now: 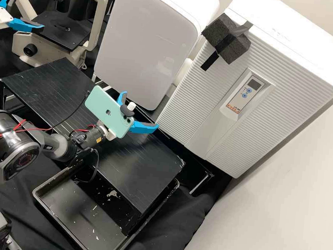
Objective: Open the incubator door
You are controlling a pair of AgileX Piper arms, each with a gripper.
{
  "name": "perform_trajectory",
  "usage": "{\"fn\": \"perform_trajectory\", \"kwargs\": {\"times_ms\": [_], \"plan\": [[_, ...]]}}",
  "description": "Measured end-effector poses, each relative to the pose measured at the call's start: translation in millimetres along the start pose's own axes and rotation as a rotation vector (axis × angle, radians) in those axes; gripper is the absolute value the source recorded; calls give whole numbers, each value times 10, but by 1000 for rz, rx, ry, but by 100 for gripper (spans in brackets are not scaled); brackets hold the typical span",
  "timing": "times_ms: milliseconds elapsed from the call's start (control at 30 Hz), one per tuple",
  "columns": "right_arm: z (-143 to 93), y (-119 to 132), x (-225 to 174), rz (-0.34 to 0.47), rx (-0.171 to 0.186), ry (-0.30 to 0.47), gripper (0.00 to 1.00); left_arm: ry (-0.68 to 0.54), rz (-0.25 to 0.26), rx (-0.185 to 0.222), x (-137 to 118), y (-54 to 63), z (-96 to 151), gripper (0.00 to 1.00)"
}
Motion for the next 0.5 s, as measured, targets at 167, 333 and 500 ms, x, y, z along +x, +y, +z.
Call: {"fn": "perform_trajectory", "kwargs": {"times_ms": [167,333,500], "plan": [[0,0,0,0,0,0,100,0,0,0,0,0,0,100],[8,1,-9,4,0,1,100,0,0,0,0,0,0,100],[36,134,-139,29,44,2,100,0,0,0,0,0,0,100]]}}
